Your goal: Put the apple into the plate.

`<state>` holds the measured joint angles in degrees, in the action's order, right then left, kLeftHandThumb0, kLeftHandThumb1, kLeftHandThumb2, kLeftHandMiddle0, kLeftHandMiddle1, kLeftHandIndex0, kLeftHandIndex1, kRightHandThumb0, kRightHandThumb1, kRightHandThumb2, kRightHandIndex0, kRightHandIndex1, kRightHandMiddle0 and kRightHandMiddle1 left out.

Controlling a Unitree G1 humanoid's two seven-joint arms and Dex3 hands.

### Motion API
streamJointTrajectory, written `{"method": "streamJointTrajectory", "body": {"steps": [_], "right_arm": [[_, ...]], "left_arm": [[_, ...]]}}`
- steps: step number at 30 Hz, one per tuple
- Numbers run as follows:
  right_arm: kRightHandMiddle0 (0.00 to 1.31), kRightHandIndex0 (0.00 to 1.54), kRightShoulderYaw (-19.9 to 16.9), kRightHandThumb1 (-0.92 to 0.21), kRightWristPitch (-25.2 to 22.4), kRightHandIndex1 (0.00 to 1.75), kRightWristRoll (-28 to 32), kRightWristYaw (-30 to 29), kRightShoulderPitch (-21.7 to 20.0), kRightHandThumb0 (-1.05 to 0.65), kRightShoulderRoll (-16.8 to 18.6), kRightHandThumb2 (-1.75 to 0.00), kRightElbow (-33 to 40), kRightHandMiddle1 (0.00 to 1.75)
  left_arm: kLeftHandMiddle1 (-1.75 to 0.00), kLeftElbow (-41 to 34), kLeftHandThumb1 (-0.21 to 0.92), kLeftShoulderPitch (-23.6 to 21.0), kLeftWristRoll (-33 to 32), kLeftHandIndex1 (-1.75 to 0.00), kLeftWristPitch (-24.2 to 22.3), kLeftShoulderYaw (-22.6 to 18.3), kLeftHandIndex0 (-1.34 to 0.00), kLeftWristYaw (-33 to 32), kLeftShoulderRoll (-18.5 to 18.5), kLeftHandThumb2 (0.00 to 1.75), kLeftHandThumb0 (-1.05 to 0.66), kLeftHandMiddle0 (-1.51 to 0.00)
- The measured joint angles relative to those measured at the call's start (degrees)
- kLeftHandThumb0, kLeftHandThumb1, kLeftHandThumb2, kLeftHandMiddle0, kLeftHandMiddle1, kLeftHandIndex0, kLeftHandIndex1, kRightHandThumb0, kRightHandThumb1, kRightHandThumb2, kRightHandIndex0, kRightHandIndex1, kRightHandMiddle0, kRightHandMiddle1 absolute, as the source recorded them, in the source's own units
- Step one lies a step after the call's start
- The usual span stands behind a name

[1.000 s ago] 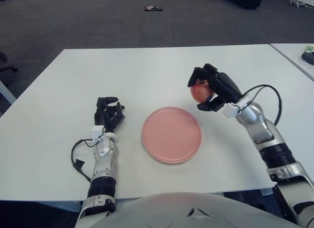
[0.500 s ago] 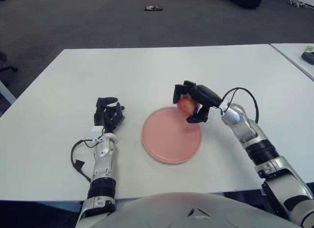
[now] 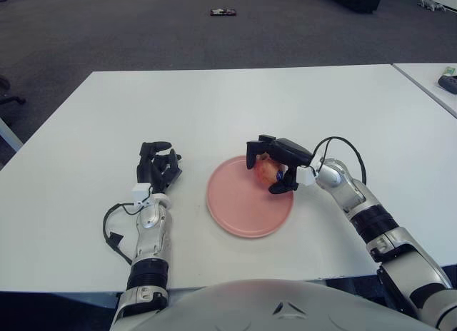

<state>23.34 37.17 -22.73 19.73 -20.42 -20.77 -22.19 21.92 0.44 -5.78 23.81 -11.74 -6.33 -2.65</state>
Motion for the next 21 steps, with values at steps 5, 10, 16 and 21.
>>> {"method": "streamJointTrajectory", "body": {"steps": [5,10,16,21], "right_arm": [[0.50,0.77,0.9,-0.16,2.1,1.65,-4.1,-1.5,-1.4,0.00,-0.4,-1.48,-0.5,1.75],[0.54,0.74,1.3,-0.15,3.9,1.73,-7.4,-4.0,-2.0,-0.01,-0.8,-1.50,-1.0,1.70],[0.28,0.25,1.3,-0.48,3.4,1.70,-9.3,-5.1,-2.0,-0.38,-1.2,-1.03,-0.7,1.52],[0.04,0.03,1.7,-0.67,2.1,0.88,-10.7,-4.2,-2.0,-0.72,-2.5,-0.72,1.1,0.84]], "left_arm": [[-1.55,0.0,0.72,0.0,0.3,-1.75,0.0,0.1,-0.32,0.0,0.1,0.81,-0.38,-0.49],[-1.56,-0.1,0.71,0.0,0.4,-1.75,0.1,0.1,-0.32,0.0,0.0,0.82,-0.38,-0.51],[-1.56,-0.1,0.71,0.1,0.4,-1.75,0.1,0.1,-0.32,0.0,0.0,0.82,-0.38,-0.51],[-1.57,0.2,0.71,0.0,0.4,-1.75,0.6,0.1,-0.32,0.0,0.1,0.83,-0.38,-0.53]]}}
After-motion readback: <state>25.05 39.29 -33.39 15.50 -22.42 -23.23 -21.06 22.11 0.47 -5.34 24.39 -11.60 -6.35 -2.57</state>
